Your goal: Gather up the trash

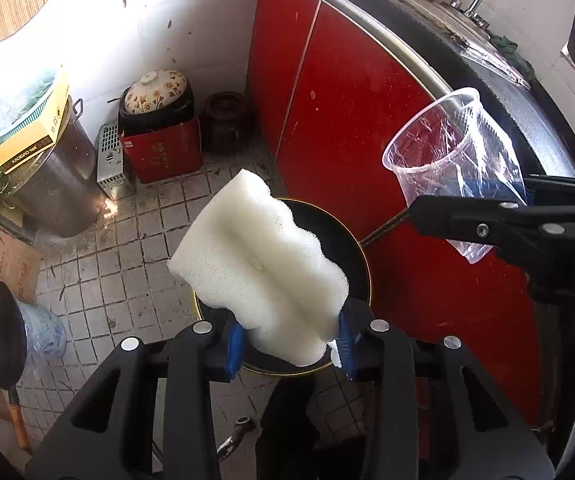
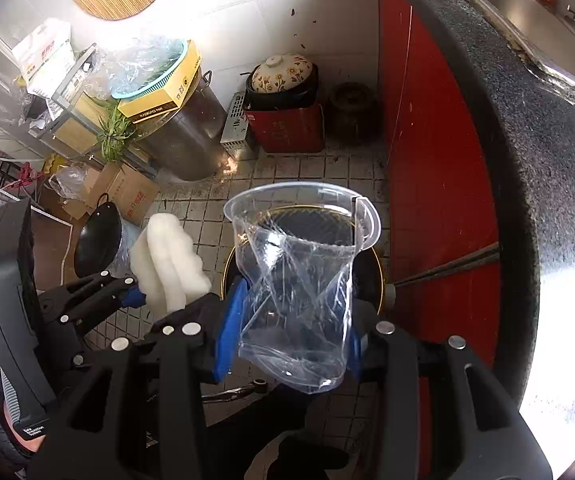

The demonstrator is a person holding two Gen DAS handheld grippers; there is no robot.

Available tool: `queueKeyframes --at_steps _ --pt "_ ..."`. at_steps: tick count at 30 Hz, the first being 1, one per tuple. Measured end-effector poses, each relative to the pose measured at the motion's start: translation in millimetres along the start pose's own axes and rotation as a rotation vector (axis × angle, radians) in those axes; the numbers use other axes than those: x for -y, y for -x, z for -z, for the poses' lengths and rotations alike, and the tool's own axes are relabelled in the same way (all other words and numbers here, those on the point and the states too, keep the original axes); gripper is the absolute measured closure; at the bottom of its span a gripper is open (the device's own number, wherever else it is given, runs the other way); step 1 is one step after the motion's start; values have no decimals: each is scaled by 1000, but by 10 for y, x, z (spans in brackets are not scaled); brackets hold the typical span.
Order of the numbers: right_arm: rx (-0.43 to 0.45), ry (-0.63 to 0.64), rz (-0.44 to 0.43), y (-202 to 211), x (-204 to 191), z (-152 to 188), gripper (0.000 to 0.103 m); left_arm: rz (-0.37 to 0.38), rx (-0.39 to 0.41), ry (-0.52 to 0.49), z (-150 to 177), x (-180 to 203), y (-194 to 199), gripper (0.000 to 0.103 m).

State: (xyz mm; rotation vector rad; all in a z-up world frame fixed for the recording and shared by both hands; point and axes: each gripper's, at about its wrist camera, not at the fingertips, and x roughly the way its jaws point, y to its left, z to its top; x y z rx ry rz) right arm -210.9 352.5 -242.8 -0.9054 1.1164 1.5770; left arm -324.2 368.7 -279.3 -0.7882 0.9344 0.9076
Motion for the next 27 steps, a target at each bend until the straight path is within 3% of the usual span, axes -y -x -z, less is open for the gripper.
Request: queueKeyframes --at_steps 4,7,8,19,25,27 --pt "3 -9 -2 -31 25 -84 58 32 -8 1 -23 -75 -49 55" --pt "3 -10 -10 -27 26 -106 31 29 6 19 -26 -109 -18 25" --pt "9 -9 -12 -17 34 -104 30 23 11 27 -19 -123 -4 21" --pt "48 -23 -15 200 -7 -21 29 5 11 -18 27 -45 160 20" --pt "135 -62 -17 765 82 158 22 -7 41 -75 -41 178 482 16" --pt "175 -110 -27 1064 194 279 17 22 59 -113 -101 331 659 13"
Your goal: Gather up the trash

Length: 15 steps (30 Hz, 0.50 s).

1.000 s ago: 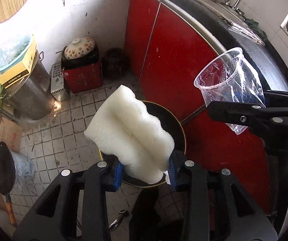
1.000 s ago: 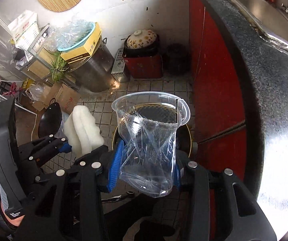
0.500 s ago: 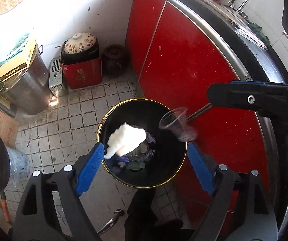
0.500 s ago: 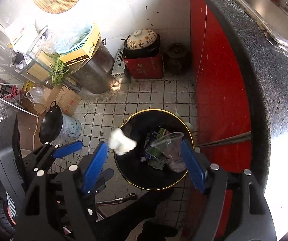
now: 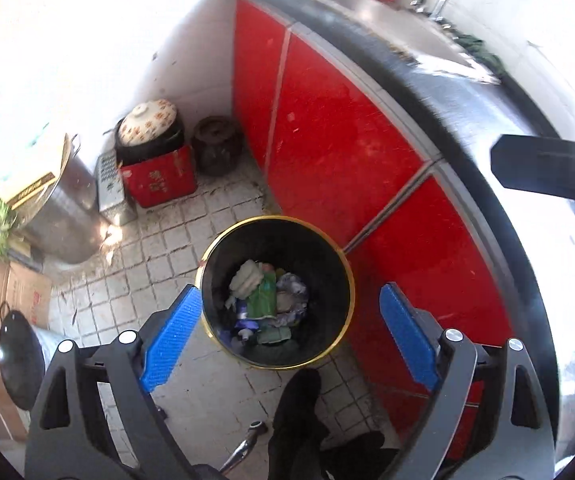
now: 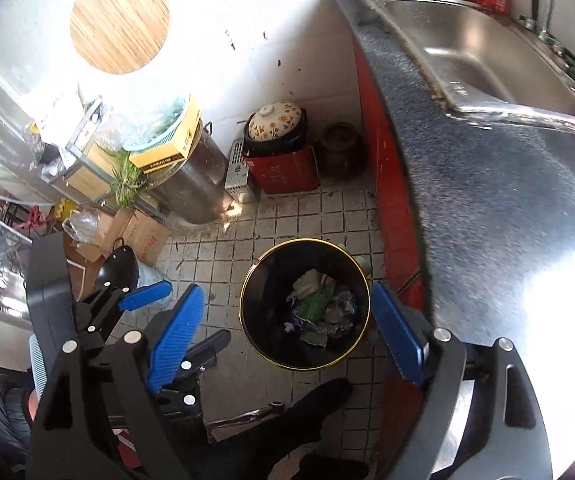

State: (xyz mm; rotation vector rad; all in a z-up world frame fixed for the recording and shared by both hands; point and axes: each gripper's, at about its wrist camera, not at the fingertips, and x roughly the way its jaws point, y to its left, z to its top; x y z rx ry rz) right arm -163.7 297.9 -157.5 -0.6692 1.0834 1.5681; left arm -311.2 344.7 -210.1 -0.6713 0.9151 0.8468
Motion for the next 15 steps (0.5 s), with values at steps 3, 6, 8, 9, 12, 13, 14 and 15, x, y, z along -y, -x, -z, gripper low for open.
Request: queueKeyframes --at_steps 3,6,8,9,12,13,14,15 --pt "92 -91 31 606 216 183 11 49 42 -69 -173 325 296 8" --pt "176 -188 137 1288 459 483 7 111 69 -156 -333 745 539 7" --pt "224 -254 220 1709 621 727 7 179 64 -214 -416 1091 650 7" --pt "253 -291 265 1916 705 873 7 213 60 -241 -442 1272 689 7" --pt "326 -428 412 2532 943 1404 7 301 51 -368 -465 1940 805 7" --pt "342 -476 461 2701 1013 1598 7 322 58 -407 -453 2163 841 7" --pt "351 -526 509 2858 1079 1784 7 338 70 -444 -428 2373 885 7" --pt "357 -577 553 3006 1125 1974 7 358 73 -485 -401 2612 931 7"
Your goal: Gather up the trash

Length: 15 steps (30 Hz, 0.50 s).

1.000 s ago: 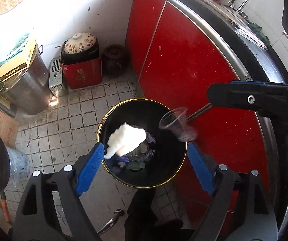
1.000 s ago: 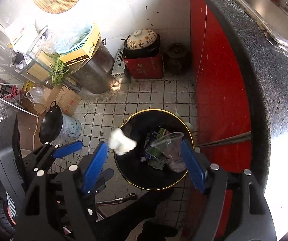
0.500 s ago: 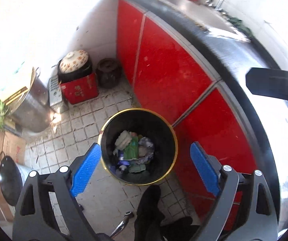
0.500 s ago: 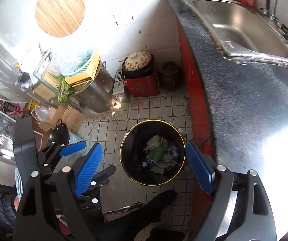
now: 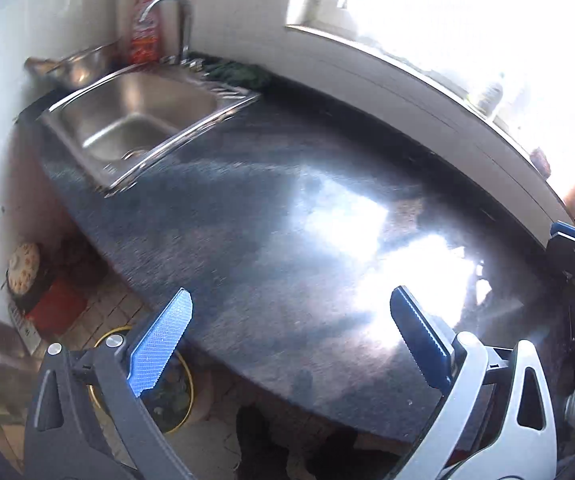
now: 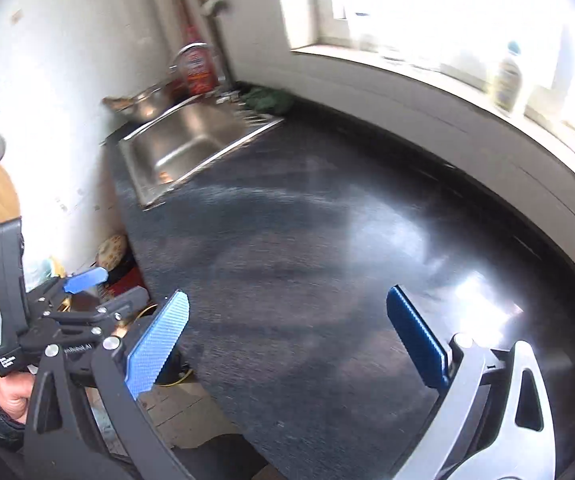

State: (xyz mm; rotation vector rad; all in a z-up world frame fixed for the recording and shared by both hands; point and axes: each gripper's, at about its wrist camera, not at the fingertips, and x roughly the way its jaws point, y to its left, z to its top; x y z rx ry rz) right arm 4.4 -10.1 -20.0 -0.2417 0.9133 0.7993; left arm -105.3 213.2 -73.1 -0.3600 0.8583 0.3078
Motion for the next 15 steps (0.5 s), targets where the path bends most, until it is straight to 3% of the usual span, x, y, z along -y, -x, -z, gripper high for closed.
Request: queueKeyframes --at_steps 2,8,15 --pt "27 -98 98 266 398 166 7 63 -17 -65 -121 359 -81 7" --pt "66 -332 323 877 1197 710 7 137 -90 -225 -268 1345 -279 7" --pt "77 -497 434 1241 1649 1121 7 182 -108 -364 -231 1983 -249 7"
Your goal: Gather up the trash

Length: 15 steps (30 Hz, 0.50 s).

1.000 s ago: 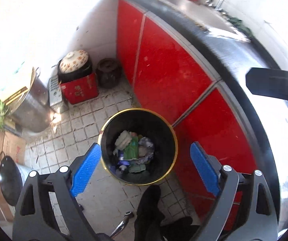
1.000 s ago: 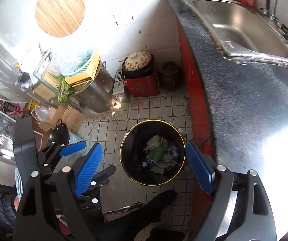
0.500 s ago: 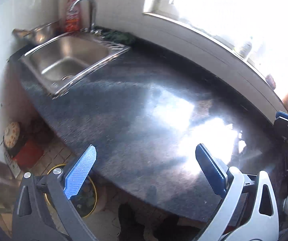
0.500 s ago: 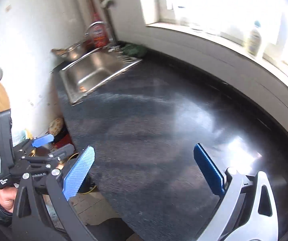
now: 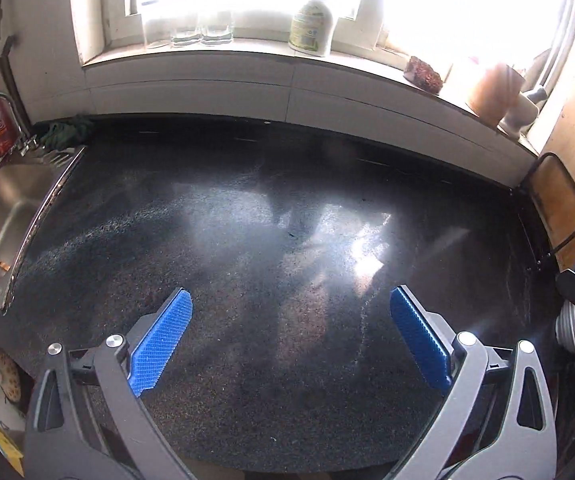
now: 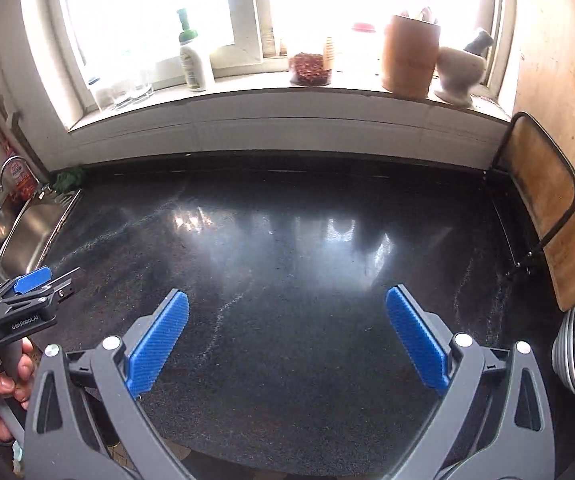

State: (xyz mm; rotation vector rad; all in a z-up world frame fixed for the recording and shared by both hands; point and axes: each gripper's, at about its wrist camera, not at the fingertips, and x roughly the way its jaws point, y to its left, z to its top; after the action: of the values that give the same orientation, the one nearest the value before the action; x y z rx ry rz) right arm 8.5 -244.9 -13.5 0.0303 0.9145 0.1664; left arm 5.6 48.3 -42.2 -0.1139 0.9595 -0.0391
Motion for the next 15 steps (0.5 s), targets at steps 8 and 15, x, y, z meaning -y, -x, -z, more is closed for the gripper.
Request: queueKeyframes --at_steps 8,15 --pt "-18 -52 15 -17 177 60 7 -1 -16 -42 -4 133 -12 7" --pt "-28 -49 2 -58 179 41 7 -16 -27 -37 12 107 -30 7"
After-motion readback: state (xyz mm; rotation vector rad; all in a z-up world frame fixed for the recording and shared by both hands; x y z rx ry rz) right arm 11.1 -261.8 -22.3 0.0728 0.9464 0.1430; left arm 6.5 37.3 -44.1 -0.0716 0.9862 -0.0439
